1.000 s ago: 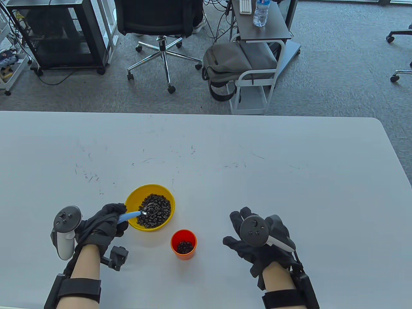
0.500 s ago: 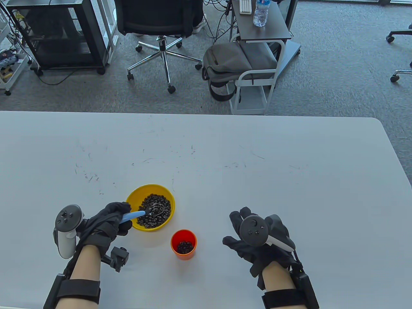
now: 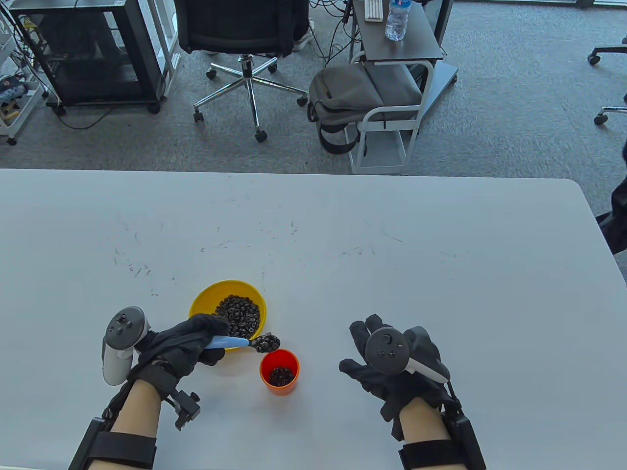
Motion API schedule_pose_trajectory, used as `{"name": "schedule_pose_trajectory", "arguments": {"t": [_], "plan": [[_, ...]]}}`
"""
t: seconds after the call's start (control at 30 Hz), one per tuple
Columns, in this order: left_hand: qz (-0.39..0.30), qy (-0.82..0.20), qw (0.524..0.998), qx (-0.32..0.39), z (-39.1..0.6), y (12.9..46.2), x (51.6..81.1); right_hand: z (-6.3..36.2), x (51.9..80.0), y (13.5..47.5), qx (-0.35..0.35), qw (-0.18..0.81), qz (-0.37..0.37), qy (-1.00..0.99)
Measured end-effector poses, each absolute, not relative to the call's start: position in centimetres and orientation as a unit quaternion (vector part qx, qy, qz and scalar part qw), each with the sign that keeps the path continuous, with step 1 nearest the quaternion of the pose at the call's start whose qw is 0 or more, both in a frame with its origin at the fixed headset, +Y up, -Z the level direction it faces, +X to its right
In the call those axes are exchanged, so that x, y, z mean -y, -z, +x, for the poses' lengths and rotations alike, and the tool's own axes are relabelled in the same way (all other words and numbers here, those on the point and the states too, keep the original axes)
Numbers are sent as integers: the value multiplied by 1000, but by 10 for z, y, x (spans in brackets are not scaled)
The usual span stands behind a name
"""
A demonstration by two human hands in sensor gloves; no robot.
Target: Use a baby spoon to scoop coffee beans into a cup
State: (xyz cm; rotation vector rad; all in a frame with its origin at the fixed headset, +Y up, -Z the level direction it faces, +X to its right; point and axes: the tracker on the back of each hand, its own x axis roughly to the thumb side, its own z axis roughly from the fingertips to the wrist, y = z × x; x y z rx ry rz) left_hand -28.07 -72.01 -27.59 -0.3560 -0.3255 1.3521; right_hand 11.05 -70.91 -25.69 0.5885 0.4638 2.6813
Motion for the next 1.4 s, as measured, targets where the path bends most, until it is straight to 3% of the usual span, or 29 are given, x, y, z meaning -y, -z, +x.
{"name": "schedule_pose_trajectory", "arguments": {"t": [0.27,0.63,0.9,1.07,1.4], "plan": [[-163,-540,799,208,-265,272,712,110,709,257,-164,177,209,-948],[-85,-537,815,200,-274,271,704,111,709,257,-162,178,208,-948],[8,-507,847,158,-287,269,699,111,709,256,-162,177,209,-948],[64,-453,884,94,-302,269,703,111,709,256,-162,177,208,-948],[57,-395,916,38,-311,274,718,111,709,256,-163,176,208,-948]]}}
